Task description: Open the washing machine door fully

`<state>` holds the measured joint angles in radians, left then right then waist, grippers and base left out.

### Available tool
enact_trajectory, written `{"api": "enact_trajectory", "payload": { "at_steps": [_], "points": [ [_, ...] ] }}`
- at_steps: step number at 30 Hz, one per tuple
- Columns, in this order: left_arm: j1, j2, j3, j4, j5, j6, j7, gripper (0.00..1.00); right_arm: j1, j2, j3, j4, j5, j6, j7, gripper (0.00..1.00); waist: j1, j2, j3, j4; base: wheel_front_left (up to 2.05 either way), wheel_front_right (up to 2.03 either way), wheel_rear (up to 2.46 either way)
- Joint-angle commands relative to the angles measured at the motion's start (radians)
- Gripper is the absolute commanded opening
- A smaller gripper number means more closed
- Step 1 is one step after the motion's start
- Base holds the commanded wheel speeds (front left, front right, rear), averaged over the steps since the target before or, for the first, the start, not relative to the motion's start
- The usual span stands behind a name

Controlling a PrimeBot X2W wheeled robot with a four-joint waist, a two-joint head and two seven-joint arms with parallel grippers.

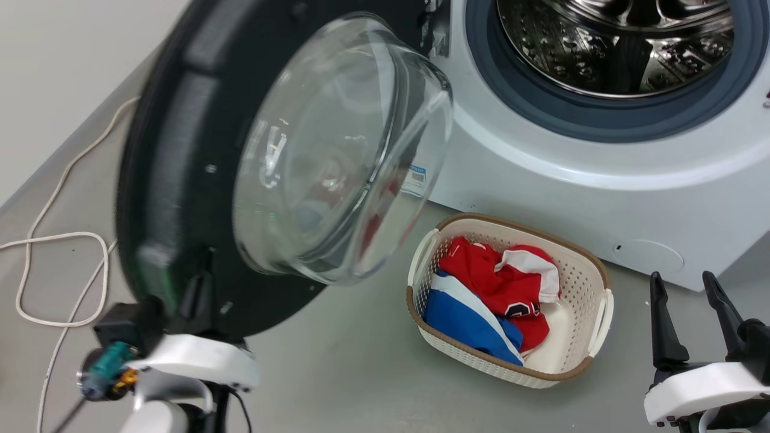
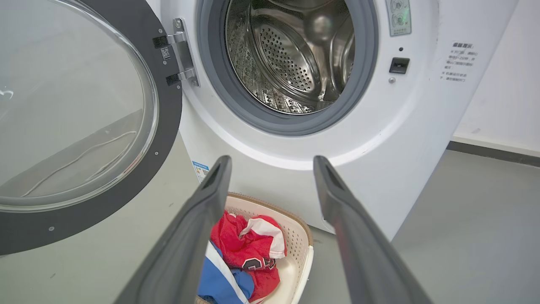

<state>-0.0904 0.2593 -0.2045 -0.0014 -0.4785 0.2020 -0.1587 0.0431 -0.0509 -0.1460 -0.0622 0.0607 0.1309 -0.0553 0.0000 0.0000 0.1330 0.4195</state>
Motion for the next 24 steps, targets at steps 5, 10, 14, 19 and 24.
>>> {"api": "enact_trajectory", "payload": {
  "at_steps": [5, 10, 14, 19, 24],
  "points": [
    [-0.073, 0.047, 0.085, 0.082, -0.053, -0.029, -0.029, 0.00, -0.023, 0.001, 0.005, -0.013, -0.011, 0.000, 0.009, 1.00, 0.0000, 0.0000, 0.040, -0.031, 0.00, 0.00, 0.00],
    [-0.135, 0.094, 0.154, 0.188, -0.080, -0.038, -0.048, 0.00, -0.042, 0.001, 0.008, -0.024, -0.015, 0.000, 0.010, 1.00, 0.0000, 0.0000, 0.081, -0.059, 0.00, 0.00, 0.00],
    [-0.194, 0.135, 0.201, 0.272, -0.105, -0.059, -0.059, 0.00, -0.058, 0.001, 0.012, -0.030, -0.020, 0.000, 0.015, 1.00, 0.0000, 0.0000, 0.114, -0.076, 0.00, 0.00, 0.00],
    [-0.257, 0.176, 0.239, 0.390, -0.145, -0.117, -0.072, 0.00, -0.078, 0.001, 0.015, -0.033, -0.026, 0.000, 0.016, 1.00, 0.0000, 0.0000, 0.144, -0.090, 0.00, 0.00, 0.00],
    [-0.297, 0.199, 0.256, 0.480, -0.164, -0.166, -0.084, 0.00, -0.088, 0.001, 0.014, -0.026, -0.026, 0.000, 0.014, 1.00, 0.0000, 0.0000, 0.152, -0.095, 0.00, 0.00, 0.00]
  ]
}}
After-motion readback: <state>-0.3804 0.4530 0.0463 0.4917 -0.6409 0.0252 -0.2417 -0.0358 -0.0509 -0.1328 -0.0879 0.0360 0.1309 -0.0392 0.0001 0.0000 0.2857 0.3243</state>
